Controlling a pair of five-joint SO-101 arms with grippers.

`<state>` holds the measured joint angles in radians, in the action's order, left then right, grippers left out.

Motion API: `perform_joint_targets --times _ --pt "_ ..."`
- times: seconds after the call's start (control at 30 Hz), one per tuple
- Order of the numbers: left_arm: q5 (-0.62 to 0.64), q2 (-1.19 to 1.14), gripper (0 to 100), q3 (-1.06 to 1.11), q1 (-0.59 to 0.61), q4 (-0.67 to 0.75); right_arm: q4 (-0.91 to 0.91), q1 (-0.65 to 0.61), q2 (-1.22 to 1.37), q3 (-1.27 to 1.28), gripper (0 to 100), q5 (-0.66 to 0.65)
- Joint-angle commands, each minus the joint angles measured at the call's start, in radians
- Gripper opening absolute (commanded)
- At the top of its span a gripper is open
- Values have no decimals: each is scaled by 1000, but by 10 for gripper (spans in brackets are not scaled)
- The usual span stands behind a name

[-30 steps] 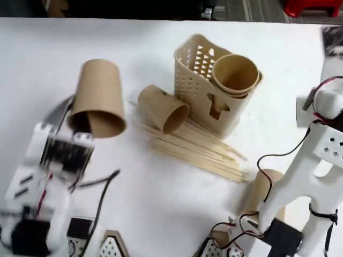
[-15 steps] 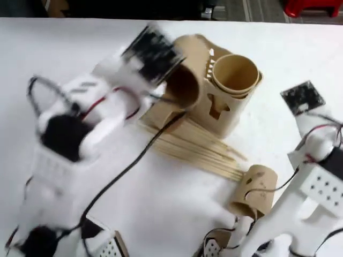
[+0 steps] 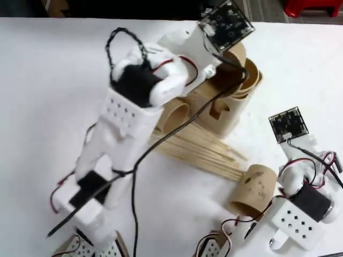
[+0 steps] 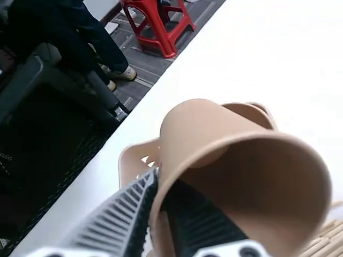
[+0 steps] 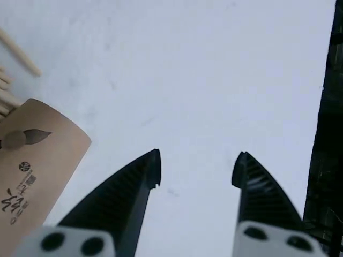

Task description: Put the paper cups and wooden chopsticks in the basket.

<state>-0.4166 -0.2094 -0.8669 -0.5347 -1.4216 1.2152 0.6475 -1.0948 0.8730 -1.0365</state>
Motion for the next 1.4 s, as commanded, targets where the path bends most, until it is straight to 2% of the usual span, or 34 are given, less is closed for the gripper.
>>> perform_joint_targets --times 0.0,0.13,0.3,0.4,0.87,1.0,1.13,1.37 --pt "8 -64 23 -126 -27 -26 -38 12 -31 5 226 -5" --pt "9 -127 30 -172 -21 -20 -38 12 -31 5 226 -5" --pt "14 -186 135 -215 -12 -17 -38 12 -33 5 226 -5" --pt "14 -214 143 -249 -10 8 -38 12 -31 6 226 -5" --pt "14 -255 142 -298 -12 287 -31 8 -41 6 224 -5" --pt "14 -255 142 -245 -16 348 -5 7 -42 6 225 -5" --pt "14 -245 142 -233 -1 307 56 4 -42 5 225 -78" --pt "14 -248 142 -439 7 -17 252 2 -42 -2 225 -265"
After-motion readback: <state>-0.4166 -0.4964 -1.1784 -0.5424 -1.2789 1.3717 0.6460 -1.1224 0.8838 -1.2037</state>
